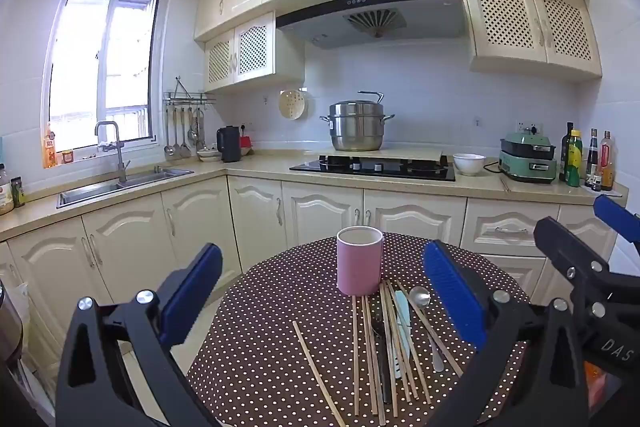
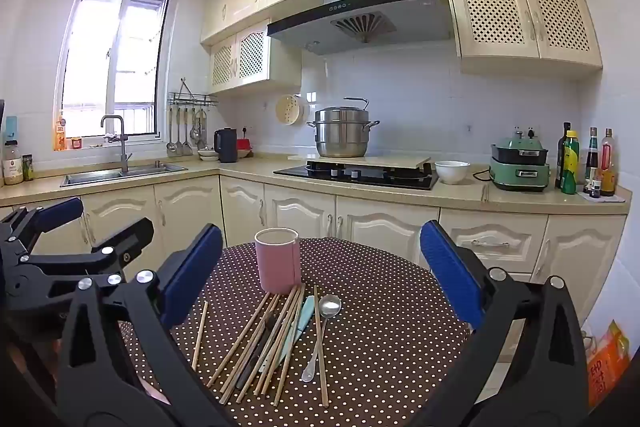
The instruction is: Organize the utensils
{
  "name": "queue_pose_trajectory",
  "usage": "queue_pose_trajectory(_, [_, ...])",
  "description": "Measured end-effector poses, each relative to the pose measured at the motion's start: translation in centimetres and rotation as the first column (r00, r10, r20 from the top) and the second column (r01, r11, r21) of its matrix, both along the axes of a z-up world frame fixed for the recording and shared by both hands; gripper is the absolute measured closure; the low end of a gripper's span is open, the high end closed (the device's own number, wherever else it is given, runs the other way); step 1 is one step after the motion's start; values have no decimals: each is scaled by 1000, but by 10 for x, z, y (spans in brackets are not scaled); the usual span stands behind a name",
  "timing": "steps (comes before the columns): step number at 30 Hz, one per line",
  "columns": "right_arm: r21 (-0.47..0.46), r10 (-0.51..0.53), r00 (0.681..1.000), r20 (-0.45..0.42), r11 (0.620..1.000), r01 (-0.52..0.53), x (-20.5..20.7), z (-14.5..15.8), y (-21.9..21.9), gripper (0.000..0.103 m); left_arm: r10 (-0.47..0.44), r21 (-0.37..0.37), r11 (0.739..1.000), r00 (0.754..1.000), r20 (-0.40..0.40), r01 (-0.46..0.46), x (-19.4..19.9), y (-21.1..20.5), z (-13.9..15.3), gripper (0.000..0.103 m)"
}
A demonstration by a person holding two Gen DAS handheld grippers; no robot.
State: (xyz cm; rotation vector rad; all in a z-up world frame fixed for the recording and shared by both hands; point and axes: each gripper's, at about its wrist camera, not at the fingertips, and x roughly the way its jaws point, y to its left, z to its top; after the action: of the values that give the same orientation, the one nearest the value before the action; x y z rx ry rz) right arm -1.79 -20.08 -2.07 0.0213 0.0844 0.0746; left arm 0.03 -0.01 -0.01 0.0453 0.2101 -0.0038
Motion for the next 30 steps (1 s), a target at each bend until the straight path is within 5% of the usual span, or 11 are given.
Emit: queue_pose_trajectory(30, [12,0,1000,-25,1000,0,3,-16,10,6,2,-2,1000,1000,-9,-2,0,-3,-16,4])
